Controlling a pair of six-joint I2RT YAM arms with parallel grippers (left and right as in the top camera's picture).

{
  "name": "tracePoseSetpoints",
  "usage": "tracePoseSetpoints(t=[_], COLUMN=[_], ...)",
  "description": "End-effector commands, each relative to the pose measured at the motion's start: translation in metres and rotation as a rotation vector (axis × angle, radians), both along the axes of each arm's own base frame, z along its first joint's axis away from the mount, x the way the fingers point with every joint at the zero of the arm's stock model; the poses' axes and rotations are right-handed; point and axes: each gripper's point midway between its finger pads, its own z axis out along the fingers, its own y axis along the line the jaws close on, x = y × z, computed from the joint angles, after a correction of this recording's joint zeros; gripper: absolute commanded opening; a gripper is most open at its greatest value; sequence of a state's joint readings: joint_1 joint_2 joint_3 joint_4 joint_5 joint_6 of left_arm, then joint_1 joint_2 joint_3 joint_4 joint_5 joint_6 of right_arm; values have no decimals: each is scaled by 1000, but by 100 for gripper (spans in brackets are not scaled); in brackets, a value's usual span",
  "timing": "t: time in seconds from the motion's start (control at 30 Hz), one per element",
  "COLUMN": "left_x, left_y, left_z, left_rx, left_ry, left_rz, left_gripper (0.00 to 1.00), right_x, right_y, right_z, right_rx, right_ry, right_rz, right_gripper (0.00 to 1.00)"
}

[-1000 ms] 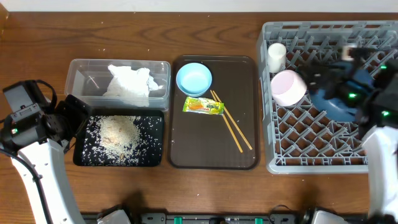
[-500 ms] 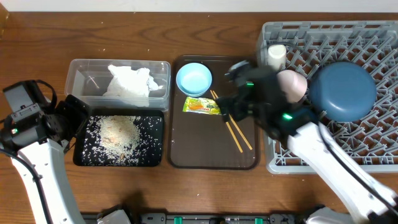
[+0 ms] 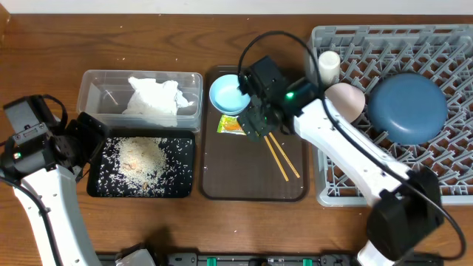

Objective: Sort waste into correct bins and load items into the dishwasher rack
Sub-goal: 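Move the right gripper to the yellow snack wrapper and grasp it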

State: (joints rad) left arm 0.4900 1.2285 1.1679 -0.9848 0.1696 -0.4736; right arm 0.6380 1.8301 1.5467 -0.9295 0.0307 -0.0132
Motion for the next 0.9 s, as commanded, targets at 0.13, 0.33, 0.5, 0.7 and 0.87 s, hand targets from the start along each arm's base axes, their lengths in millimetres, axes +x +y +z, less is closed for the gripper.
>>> tracePoseSetpoints(t=[0.13, 0.33, 0.5, 0.7, 0.87], left_x=[1, 2, 1, 2, 2], left_y=[3, 3, 3, 3, 3], left_z=[6, 6, 6, 6, 6], left_rx=[14, 14, 14, 14, 15], left_ry=[-11, -11, -11, -11, -11], left_rz=[2, 2, 2, 2, 2], left_gripper=[92, 92, 92, 92, 92], right_x=[-19, -8, -1, -8, -13], right_y=[37, 48, 52, 48, 44], right_z=[-49, -88, -113, -133, -134], right_rx=[33, -4, -23, -50, -61], right_ry=[135, 123, 119, 171, 194], right_rz=[223, 295, 311, 310, 311], right_gripper=[81, 67, 59, 45, 1])
